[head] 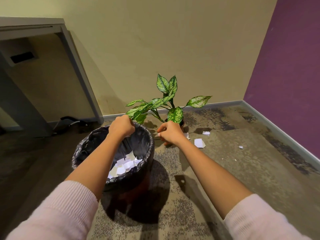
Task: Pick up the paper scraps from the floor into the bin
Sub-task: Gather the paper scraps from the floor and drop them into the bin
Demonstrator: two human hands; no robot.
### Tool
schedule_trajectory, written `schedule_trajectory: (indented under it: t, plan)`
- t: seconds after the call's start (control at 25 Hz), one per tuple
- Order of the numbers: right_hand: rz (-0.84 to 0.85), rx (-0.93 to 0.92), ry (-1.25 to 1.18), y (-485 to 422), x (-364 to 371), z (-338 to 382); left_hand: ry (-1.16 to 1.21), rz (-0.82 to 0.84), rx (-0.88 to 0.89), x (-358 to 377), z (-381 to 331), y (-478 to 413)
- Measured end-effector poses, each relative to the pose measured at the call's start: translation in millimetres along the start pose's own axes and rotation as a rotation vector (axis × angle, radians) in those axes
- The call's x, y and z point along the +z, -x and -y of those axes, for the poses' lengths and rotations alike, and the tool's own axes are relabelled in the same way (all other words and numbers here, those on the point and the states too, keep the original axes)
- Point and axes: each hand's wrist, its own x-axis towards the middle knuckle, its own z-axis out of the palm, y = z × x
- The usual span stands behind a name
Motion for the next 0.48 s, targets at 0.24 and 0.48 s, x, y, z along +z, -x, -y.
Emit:
schedule_trajectory:
  t: [0.24, 0.48]
  plan:
    - [-0.069, 0.072, 0.126, 14.8, -39.7, -50.3, 0.118, -0.093, 0.248, 25.0, -87.9, 30.2]
    - [-0.138, 0.189, 0.238, 37.1, -90.6, -124.4, 0.056, -0.132, 0.476, 83.7, -149.7, 56.6]
